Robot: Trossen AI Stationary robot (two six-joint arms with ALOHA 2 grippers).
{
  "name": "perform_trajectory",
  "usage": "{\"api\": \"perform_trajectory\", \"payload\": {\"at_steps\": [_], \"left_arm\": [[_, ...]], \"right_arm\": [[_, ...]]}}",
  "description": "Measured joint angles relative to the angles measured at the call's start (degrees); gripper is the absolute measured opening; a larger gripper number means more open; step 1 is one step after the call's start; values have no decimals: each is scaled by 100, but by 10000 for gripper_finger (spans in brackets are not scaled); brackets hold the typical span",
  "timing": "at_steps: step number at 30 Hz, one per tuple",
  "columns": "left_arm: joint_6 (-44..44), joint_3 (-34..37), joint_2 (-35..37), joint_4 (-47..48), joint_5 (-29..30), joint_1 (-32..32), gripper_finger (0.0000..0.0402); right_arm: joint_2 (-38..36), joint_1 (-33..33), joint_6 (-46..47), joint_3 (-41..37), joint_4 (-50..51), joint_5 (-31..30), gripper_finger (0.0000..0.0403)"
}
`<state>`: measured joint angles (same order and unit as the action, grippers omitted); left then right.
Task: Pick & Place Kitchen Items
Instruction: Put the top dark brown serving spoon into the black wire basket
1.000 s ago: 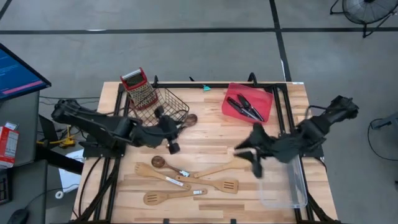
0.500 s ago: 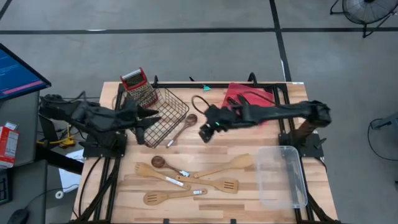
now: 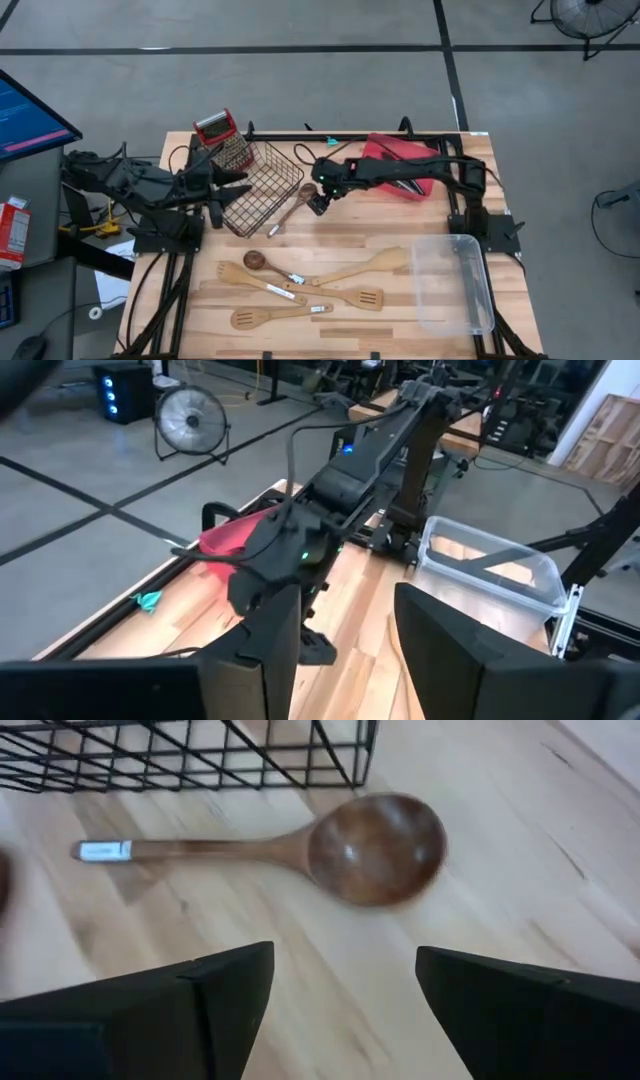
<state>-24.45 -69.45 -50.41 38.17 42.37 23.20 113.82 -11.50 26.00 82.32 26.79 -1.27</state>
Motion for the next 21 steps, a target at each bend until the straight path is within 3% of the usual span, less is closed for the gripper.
{"api": "perform_trajectory", "payload": {"at_steps": [16,19,21], "left_arm": [[-24,2,-29,-4,116,0,149],[-32,2,-29,-4,115,0,149],[-86,2,-29,-4,116,0,145]], "right_arm": [[286,-543,-925,1,-1126,52,257],[286,-528,-1097,1,-1381,-262,228],[286,-542,-1147,1,-1412,-328,185]]}}
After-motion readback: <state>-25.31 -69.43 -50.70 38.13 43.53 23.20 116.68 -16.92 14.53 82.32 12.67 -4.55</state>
